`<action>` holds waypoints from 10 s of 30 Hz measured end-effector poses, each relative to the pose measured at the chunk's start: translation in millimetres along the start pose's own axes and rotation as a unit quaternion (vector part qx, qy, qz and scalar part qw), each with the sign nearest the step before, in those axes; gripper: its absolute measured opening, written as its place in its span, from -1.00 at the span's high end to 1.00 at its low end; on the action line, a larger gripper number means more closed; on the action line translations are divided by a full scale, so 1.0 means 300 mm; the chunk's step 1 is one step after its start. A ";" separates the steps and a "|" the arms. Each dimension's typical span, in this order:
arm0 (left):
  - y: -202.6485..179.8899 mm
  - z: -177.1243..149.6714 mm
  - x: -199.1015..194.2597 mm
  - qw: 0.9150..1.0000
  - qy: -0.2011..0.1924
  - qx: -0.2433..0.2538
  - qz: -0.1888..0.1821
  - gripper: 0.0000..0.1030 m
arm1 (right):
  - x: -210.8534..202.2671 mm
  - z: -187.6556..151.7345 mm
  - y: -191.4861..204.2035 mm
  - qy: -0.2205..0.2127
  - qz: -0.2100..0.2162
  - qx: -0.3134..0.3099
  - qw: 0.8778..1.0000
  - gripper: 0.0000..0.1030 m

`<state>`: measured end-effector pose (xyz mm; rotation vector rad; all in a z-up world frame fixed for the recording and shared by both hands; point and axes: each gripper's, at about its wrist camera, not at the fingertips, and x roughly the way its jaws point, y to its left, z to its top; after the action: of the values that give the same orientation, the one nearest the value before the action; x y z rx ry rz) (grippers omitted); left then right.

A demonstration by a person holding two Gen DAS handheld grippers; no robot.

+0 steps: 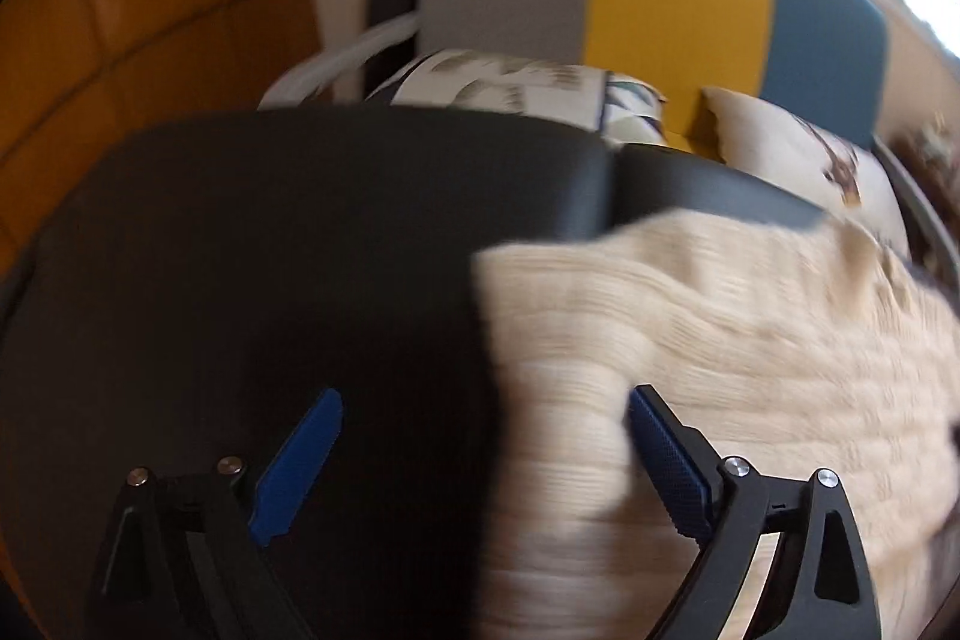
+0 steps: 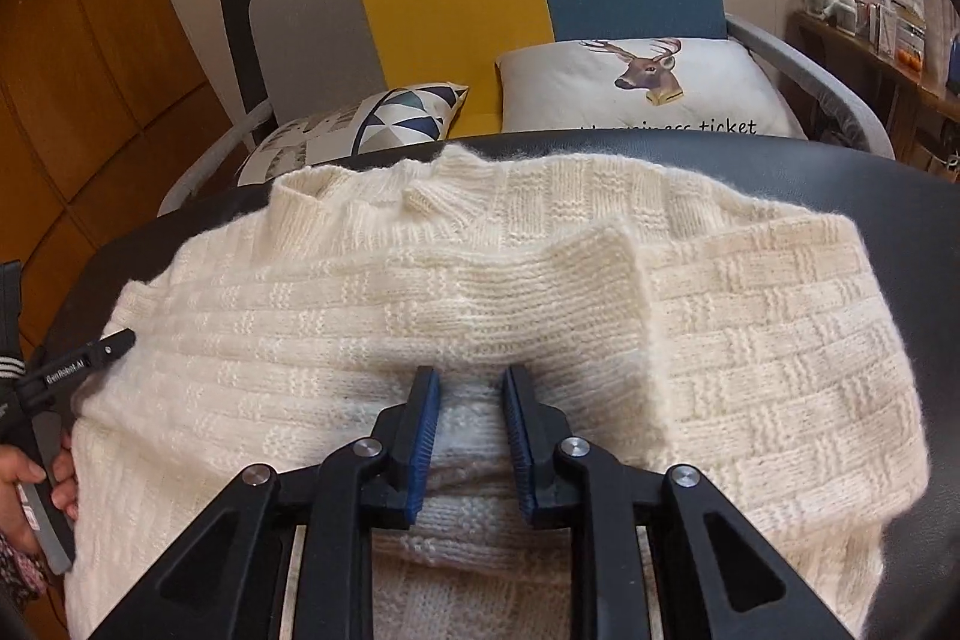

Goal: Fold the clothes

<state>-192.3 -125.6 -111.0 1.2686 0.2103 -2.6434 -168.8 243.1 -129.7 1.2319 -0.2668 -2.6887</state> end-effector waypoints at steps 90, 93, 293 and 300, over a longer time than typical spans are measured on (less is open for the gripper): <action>0.266 -0.560 -0.456 0.908 0.155 0.108 -0.375 -0.99 | -0.558 -0.752 -0.227 0.066 0.251 0.258 0.931 0.28; 0.302 -0.544 -0.443 0.904 0.159 0.051 -0.394 -0.98 | -0.546 -0.762 -0.236 0.062 0.266 0.280 0.920 0.28; 0.151 -0.225 -0.324 0.995 -0.085 -0.017 -0.052 -0.49 | -0.464 -0.223 -0.136 -0.061 0.014 0.077 0.995 0.52; 0.101 -0.343 -0.313 0.996 -0.062 0.050 -0.027 -0.50 | -0.397 -0.275 -0.062 -0.028 0.020 0.056 0.998 0.52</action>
<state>-50.0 -121.6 -102.8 1.1385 0.0961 -2.7993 -30.9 281.1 -100.0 1.1687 -0.4495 -2.7102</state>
